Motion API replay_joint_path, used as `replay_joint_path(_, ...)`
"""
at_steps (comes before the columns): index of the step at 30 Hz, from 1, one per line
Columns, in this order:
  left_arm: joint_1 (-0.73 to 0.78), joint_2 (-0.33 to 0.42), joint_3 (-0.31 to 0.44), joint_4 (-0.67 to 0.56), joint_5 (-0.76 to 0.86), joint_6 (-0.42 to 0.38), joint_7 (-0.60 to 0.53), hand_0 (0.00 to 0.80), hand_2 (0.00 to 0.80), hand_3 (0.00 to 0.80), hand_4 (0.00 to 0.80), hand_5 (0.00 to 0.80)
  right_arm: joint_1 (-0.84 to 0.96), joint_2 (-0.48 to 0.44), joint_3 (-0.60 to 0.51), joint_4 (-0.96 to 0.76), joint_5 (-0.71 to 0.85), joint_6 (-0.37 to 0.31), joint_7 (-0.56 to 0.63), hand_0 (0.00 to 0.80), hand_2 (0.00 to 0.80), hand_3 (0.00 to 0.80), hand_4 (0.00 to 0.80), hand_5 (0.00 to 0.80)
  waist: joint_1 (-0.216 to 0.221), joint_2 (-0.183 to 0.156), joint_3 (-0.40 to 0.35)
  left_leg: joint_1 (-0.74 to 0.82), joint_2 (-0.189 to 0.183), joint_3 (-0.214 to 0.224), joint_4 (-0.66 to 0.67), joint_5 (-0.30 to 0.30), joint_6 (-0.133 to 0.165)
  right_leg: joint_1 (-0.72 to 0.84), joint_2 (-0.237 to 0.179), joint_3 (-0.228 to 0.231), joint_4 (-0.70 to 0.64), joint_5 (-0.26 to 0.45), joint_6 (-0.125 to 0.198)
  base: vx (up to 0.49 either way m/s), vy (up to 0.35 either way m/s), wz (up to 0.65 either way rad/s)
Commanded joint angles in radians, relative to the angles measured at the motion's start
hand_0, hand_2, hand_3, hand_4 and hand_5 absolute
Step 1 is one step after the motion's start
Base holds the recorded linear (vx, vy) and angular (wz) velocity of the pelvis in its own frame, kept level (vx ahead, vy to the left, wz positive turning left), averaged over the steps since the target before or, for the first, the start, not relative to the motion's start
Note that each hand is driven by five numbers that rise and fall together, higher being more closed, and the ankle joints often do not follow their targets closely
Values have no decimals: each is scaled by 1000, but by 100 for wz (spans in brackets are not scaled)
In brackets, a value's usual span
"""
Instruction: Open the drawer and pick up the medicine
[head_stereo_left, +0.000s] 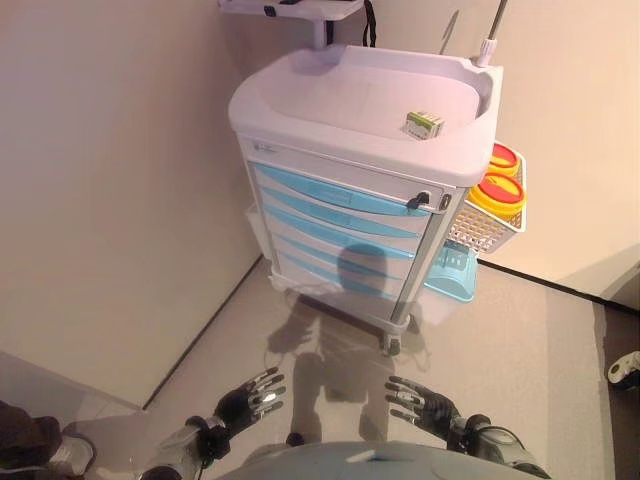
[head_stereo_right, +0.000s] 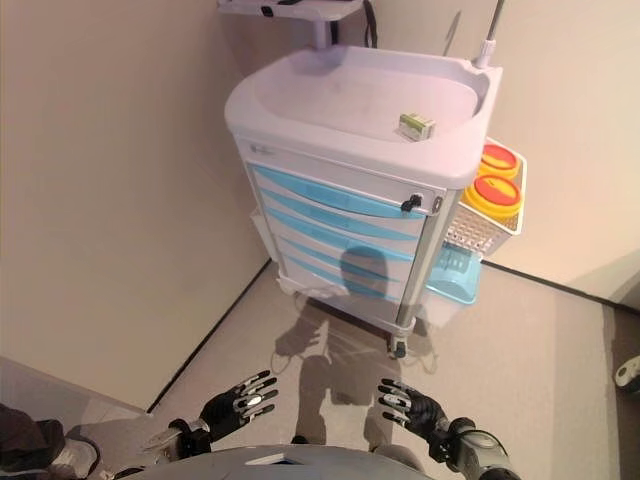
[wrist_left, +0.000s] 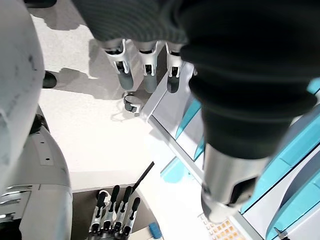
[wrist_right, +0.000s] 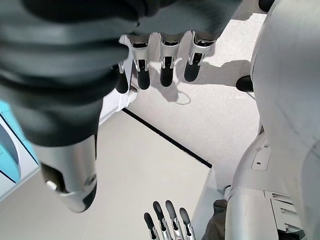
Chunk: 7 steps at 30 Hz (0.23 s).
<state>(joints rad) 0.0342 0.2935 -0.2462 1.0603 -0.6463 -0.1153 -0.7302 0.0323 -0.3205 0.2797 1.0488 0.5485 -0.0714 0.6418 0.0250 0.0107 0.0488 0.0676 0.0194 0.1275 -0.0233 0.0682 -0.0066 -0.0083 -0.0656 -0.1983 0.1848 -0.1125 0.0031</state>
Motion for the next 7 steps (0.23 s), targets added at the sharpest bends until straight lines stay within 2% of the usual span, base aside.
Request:
replay_joint_path(1,-69,-8,3,40,-51,-48,-4,0,0,0,0,0,-61,41,7,41,43,-52,28,0,0,0,0,0,-4,-46,17,18,-9,-14,18,-108,-38,106,-54,-4,-206,120,112,0,0,0)
replay_joint_path(7,-71,-12,7,46,-62,-48,-7,0,0,0,0,0,-59,48,-5,60,49,-61,36,0,0,0,0,0,-6,-44,12,28,-9,-13,12,-107,-37,112,-55,-1,-211,125,114,0,0,0)
